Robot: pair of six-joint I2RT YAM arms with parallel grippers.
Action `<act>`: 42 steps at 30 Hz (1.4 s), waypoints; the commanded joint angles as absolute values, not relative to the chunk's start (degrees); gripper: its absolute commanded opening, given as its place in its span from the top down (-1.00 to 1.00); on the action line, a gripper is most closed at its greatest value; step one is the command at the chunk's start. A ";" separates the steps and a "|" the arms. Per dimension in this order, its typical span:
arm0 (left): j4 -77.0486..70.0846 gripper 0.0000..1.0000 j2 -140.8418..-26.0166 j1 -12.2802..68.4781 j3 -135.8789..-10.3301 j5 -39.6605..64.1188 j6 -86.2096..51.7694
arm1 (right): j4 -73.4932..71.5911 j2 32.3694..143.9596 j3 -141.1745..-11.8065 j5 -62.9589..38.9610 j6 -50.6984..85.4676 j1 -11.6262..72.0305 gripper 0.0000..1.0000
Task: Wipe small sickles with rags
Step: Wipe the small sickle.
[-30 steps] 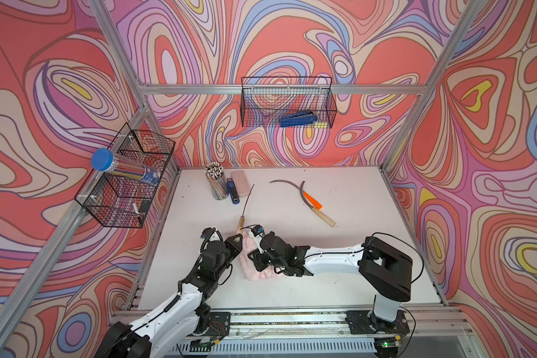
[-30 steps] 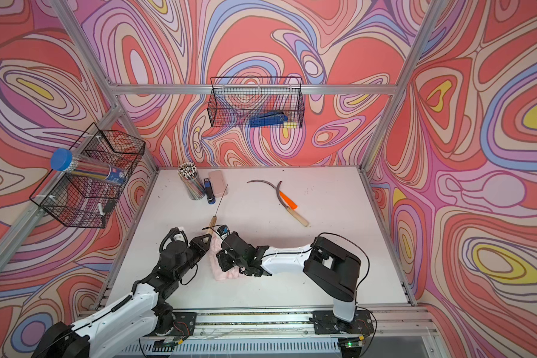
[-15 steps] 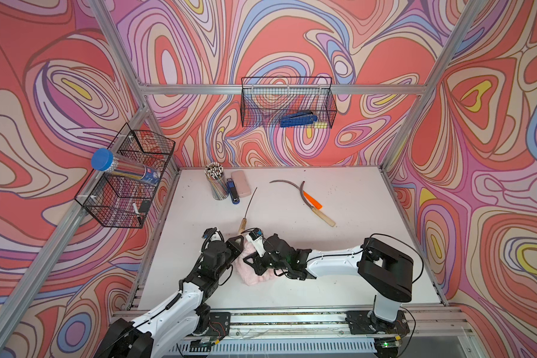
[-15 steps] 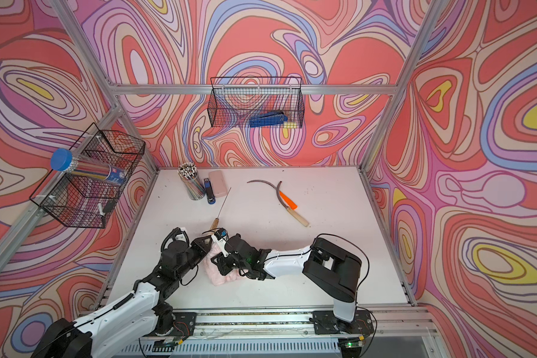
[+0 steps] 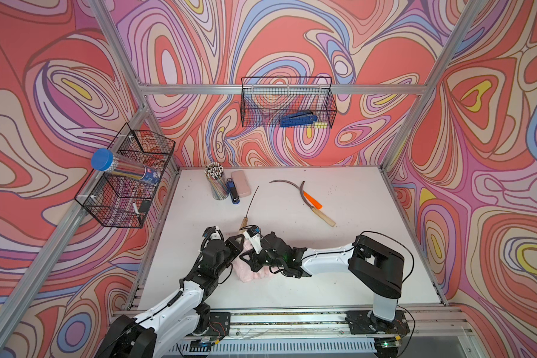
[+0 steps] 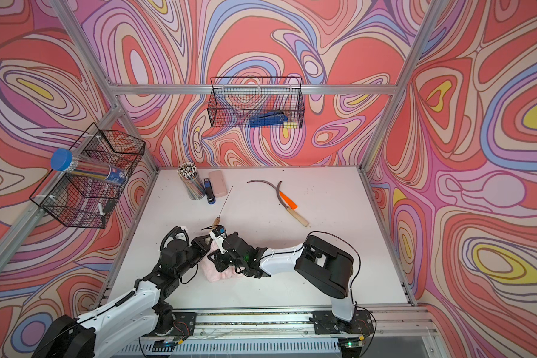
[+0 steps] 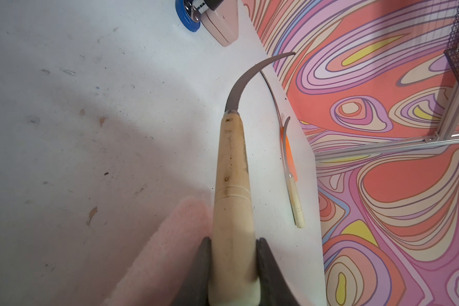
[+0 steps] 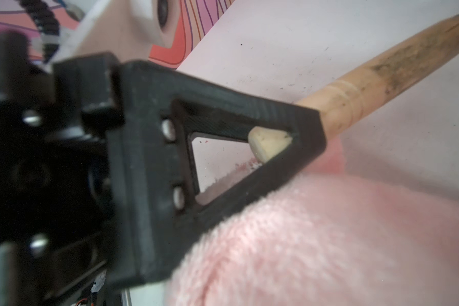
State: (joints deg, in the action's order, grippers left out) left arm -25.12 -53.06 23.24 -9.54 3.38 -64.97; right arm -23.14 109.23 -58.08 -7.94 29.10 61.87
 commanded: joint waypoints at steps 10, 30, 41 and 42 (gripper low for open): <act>-26.00 1.00 -51.48 24.21 -10.32 8.39 -65.00 | -26.15 109.81 -58.27 -3.64 32.20 57.23 1.00; -22.41 1.00 -49.39 24.13 -11.24 7.33 -63.45 | -25.86 108.88 -55.76 -2.74 32.19 54.33 1.00; -21.81 1.00 -49.09 23.89 -11.24 6.84 -63.23 | -26.92 107.54 -55.83 -2.95 29.62 61.97 1.00; -21.86 1.00 -49.04 23.82 -11.15 6.80 -63.20 | -26.98 107.25 -55.37 -2.67 29.75 62.02 1.00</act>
State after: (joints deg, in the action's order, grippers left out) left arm -21.10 -49.58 23.90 -9.61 6.24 -63.72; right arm -24.12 108.55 -56.73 -0.30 30.70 60.31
